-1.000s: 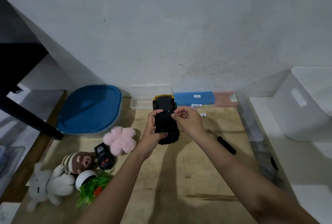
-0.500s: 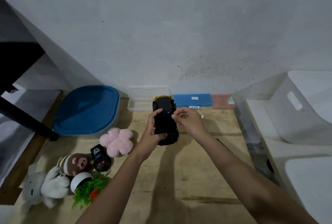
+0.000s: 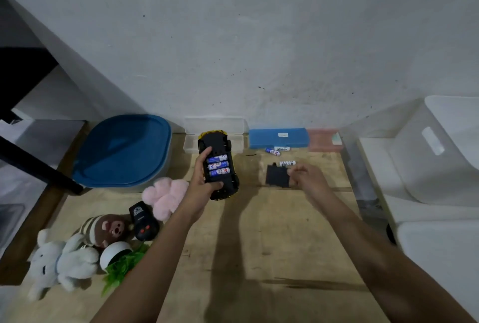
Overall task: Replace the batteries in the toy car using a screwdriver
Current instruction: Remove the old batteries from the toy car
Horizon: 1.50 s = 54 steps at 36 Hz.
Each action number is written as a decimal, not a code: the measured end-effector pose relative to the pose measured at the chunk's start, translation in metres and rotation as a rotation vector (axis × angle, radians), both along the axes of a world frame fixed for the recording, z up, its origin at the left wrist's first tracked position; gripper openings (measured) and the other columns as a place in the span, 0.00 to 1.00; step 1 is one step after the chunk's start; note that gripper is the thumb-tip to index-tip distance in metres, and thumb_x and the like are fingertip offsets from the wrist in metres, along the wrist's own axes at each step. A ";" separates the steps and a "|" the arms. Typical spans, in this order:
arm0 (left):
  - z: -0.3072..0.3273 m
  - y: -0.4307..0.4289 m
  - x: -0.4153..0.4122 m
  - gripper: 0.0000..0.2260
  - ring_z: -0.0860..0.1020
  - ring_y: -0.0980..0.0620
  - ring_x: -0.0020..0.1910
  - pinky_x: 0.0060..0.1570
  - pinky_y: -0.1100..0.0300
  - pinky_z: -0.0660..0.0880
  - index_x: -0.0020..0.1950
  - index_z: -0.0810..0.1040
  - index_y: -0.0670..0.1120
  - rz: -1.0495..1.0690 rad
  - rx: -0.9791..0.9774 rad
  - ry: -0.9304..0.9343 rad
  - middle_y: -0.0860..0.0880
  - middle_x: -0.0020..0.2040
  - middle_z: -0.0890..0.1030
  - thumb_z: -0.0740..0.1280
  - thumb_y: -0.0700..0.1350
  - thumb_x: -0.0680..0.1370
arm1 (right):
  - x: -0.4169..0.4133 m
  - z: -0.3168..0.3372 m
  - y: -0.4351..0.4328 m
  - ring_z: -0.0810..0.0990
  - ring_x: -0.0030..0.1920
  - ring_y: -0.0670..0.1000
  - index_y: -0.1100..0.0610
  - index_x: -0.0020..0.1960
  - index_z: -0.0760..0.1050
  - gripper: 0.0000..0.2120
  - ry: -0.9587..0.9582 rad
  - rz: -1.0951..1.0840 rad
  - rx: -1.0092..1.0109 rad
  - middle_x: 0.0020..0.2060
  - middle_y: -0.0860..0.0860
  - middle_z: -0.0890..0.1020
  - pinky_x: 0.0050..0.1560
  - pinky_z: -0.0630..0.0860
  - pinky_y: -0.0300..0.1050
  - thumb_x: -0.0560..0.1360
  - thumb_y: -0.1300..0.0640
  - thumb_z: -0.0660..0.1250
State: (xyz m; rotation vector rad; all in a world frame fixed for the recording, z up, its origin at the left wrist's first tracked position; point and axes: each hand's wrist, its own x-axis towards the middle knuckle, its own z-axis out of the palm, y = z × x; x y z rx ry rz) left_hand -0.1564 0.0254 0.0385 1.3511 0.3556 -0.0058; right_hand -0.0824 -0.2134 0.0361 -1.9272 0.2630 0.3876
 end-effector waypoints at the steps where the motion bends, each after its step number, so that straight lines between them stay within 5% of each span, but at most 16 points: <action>1: -0.001 0.002 0.000 0.40 0.78 0.50 0.54 0.53 0.54 0.77 0.66 0.65 0.60 0.009 -0.005 -0.003 0.45 0.64 0.74 0.58 0.19 0.68 | -0.003 -0.010 -0.005 0.73 0.34 0.50 0.55 0.32 0.72 0.12 0.037 0.001 -0.030 0.30 0.51 0.76 0.41 0.69 0.44 0.73 0.63 0.67; 5: -0.005 0.007 0.002 0.41 0.76 0.47 0.56 0.56 0.50 0.74 0.65 0.66 0.61 0.038 0.005 0.005 0.42 0.68 0.71 0.59 0.19 0.67 | -0.016 -0.038 -0.016 0.69 0.28 0.49 0.59 0.28 0.71 0.16 0.123 0.030 -0.093 0.25 0.54 0.72 0.33 0.67 0.40 0.74 0.67 0.64; 9: -0.007 0.003 0.002 0.41 0.77 0.49 0.53 0.53 0.53 0.76 0.67 0.65 0.60 0.036 0.024 0.022 0.41 0.67 0.71 0.59 0.19 0.68 | -0.020 -0.051 -0.021 0.72 0.31 0.49 0.61 0.35 0.71 0.09 0.178 0.022 -0.148 0.28 0.53 0.73 0.27 0.69 0.30 0.73 0.68 0.63; 14: -0.001 -0.006 0.002 0.40 0.79 0.56 0.49 0.51 0.57 0.78 0.68 0.65 0.59 0.007 0.053 0.041 0.46 0.61 0.75 0.60 0.20 0.69 | -0.022 -0.048 -0.021 0.69 0.30 0.48 0.58 0.32 0.68 0.12 0.094 0.070 -0.266 0.28 0.53 0.71 0.24 0.65 0.25 0.73 0.68 0.60; 18: 0.011 -0.012 0.003 0.39 0.79 0.57 0.48 0.50 0.59 0.79 0.68 0.65 0.60 -0.051 0.085 0.025 0.52 0.57 0.76 0.61 0.21 0.70 | -0.019 -0.036 -0.022 0.71 0.30 0.51 0.57 0.27 0.63 0.18 0.055 0.134 -0.376 0.26 0.52 0.71 0.28 0.66 0.29 0.74 0.65 0.62; 20: 0.021 -0.013 0.004 0.39 0.78 0.54 0.50 0.52 0.56 0.77 0.68 0.65 0.61 -0.079 0.123 0.009 0.50 0.59 0.75 0.62 0.23 0.70 | -0.014 -0.024 -0.019 0.75 0.37 0.55 0.57 0.30 0.65 0.15 0.052 0.149 -0.380 0.32 0.56 0.76 0.40 0.72 0.41 0.73 0.64 0.64; 23: 0.039 -0.017 0.009 0.38 0.77 0.54 0.50 0.56 0.52 0.75 0.68 0.64 0.62 -0.108 0.187 -0.035 0.51 0.59 0.74 0.63 0.24 0.71 | -0.004 0.008 -0.006 0.78 0.37 0.52 0.56 0.35 0.74 0.08 -0.028 0.164 -0.239 0.36 0.54 0.79 0.43 0.75 0.46 0.73 0.62 0.64; 29: 0.067 -0.033 0.021 0.38 0.80 0.58 0.47 0.52 0.56 0.78 0.68 0.65 0.63 -0.147 0.211 -0.128 0.51 0.59 0.74 0.63 0.24 0.72 | 0.007 0.089 0.041 0.76 0.27 0.40 0.56 0.43 0.79 0.06 -0.290 0.239 0.138 0.32 0.48 0.80 0.31 0.73 0.33 0.76 0.61 0.64; 34: 0.081 -0.051 0.027 0.38 0.77 0.51 0.56 0.54 0.54 0.78 0.66 0.65 0.65 -0.145 0.224 -0.211 0.55 0.59 0.73 0.62 0.24 0.72 | 0.007 0.107 0.057 0.76 0.30 0.45 0.61 0.52 0.79 0.09 -0.403 0.116 0.155 0.32 0.48 0.79 0.32 0.75 0.31 0.78 0.60 0.62; 38: 0.089 -0.062 0.029 0.37 0.77 0.65 0.49 0.48 0.63 0.78 0.67 0.64 0.62 -0.114 0.222 -0.261 0.59 0.60 0.72 0.61 0.24 0.72 | 0.009 0.113 0.058 0.77 0.29 0.43 0.62 0.50 0.80 0.09 -0.468 -0.003 0.153 0.31 0.48 0.78 0.30 0.75 0.29 0.78 0.62 0.61; 42: 0.093 -0.067 0.033 0.37 0.77 0.69 0.46 0.47 0.64 0.78 0.69 0.63 0.60 -0.095 0.234 -0.283 0.59 0.60 0.72 0.61 0.24 0.72 | 0.010 0.117 0.058 0.76 0.25 0.38 0.62 0.49 0.80 0.09 -0.485 -0.028 0.171 0.31 0.47 0.78 0.29 0.75 0.29 0.77 0.62 0.61; 46: 0.099 -0.068 0.034 0.37 0.75 0.71 0.49 0.45 0.71 0.75 0.70 0.61 0.56 -0.152 0.309 -0.314 0.64 0.59 0.68 0.59 0.22 0.72 | 0.012 0.120 0.058 0.76 0.28 0.44 0.64 0.49 0.79 0.09 -0.455 -0.056 0.214 0.30 0.49 0.78 0.33 0.78 0.36 0.78 0.64 0.60; 51: 0.096 -0.064 0.034 0.39 0.71 0.53 0.65 0.61 0.54 0.75 0.70 0.61 0.59 -0.194 0.421 -0.320 0.57 0.65 0.69 0.61 0.24 0.70 | 0.008 0.115 0.059 0.76 0.29 0.46 0.63 0.46 0.78 0.10 -0.440 -0.103 0.234 0.30 0.50 0.79 0.34 0.78 0.36 0.78 0.64 0.59; 54: 0.095 -0.063 0.032 0.39 0.70 0.53 0.66 0.63 0.50 0.73 0.71 0.61 0.61 -0.196 0.470 -0.325 0.51 0.67 0.68 0.61 0.25 0.70 | 0.004 0.109 0.061 0.77 0.29 0.45 0.63 0.47 0.78 0.10 -0.449 -0.134 0.265 0.31 0.50 0.79 0.34 0.77 0.33 0.78 0.64 0.58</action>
